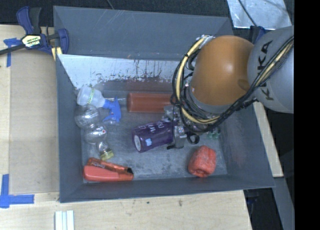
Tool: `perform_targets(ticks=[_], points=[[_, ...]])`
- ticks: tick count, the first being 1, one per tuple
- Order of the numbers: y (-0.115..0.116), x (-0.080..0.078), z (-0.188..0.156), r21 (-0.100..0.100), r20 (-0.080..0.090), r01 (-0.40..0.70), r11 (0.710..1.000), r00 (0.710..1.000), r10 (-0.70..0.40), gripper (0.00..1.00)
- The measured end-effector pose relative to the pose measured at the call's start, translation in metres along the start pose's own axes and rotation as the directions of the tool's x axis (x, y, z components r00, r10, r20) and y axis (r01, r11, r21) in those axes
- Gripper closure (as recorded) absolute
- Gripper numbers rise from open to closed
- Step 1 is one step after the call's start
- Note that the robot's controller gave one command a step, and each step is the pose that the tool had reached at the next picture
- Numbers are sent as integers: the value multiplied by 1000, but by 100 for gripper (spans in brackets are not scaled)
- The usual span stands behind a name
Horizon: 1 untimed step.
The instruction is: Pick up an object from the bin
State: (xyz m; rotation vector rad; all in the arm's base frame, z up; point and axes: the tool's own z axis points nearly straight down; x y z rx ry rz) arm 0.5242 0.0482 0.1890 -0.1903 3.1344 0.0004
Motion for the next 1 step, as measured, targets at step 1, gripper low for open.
perform_targets(ticks=[1], points=[[1, -4, -42, 0, -5, -13, 1000, 1000, 13, 100]])
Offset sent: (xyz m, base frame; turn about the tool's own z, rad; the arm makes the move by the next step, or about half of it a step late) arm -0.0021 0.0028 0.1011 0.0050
